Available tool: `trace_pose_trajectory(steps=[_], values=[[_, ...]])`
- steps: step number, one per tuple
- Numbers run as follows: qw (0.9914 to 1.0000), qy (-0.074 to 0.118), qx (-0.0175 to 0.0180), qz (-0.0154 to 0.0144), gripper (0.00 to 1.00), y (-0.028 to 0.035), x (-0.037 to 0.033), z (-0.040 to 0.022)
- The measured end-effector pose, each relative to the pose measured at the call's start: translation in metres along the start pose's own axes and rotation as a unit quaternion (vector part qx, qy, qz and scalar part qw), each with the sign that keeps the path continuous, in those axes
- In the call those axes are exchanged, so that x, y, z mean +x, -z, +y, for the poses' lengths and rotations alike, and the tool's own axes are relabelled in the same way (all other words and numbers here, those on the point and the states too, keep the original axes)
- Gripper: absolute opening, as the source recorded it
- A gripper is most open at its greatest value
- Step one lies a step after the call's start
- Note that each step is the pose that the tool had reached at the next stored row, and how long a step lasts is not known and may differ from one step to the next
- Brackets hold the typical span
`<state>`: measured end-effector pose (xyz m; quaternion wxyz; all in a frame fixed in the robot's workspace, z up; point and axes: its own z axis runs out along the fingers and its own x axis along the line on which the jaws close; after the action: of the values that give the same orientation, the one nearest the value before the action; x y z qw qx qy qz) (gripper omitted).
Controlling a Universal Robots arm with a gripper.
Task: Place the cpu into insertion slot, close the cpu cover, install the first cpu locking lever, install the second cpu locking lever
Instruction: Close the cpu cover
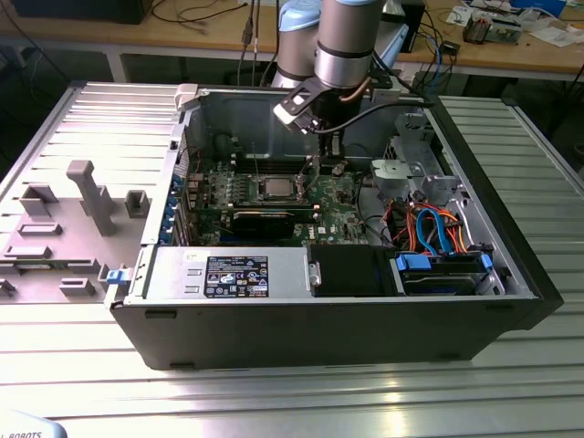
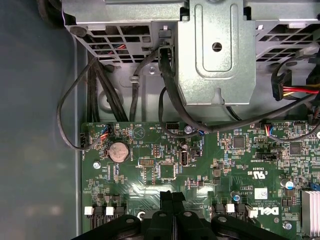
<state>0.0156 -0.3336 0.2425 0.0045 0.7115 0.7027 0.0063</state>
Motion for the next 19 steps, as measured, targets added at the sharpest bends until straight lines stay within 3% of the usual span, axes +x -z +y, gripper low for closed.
trace_pose_trajectory(steps=[19], values=[[1.0,0.0,0.0005,0.0,0.11,-0.0003,-0.0001,-0.0052]])
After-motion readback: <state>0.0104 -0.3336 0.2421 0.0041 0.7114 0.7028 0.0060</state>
